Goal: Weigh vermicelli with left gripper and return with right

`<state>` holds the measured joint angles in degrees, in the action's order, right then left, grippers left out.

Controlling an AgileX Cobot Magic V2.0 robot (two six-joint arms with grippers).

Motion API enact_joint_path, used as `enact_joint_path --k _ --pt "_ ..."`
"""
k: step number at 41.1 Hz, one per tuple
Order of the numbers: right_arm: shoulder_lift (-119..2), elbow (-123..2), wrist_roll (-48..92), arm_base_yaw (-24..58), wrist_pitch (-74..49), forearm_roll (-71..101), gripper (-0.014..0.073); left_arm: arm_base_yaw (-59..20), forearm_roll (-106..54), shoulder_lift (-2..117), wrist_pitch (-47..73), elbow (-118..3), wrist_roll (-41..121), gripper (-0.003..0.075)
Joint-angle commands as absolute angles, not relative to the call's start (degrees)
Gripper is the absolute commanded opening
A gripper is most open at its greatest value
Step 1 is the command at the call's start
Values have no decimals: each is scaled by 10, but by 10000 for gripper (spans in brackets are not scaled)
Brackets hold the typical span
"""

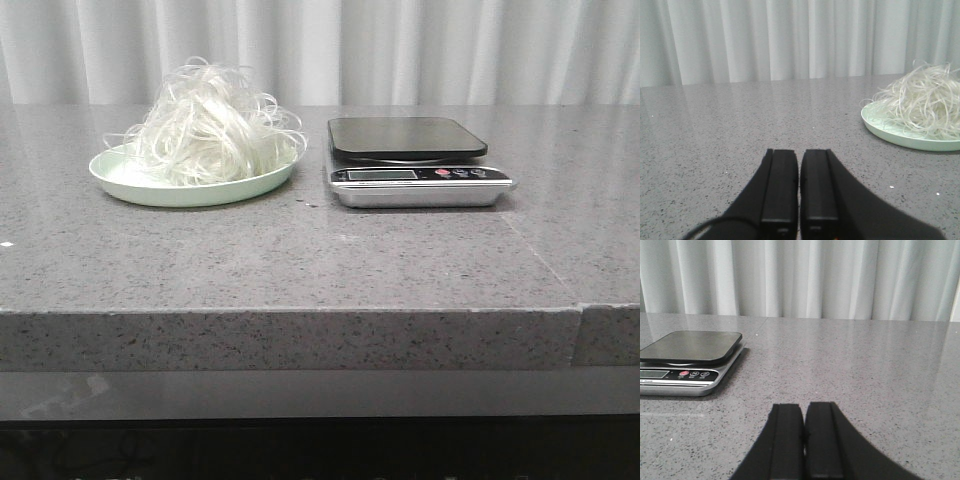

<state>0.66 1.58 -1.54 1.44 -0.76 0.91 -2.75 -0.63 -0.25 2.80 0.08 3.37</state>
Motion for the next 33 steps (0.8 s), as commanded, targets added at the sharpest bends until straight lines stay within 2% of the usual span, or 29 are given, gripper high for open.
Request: enact_joint_path --k 1,25,33 --pt "15 11 -17 10 42 8 159 -32 -10 -14 -14 5 31 142" --pt "15 11 -17 10 42 8 159 -32 -10 -14 -14 5 31 142" --pt "15 11 -17 10 78 8 159 -32 -10 -14 -16 5 31 142"
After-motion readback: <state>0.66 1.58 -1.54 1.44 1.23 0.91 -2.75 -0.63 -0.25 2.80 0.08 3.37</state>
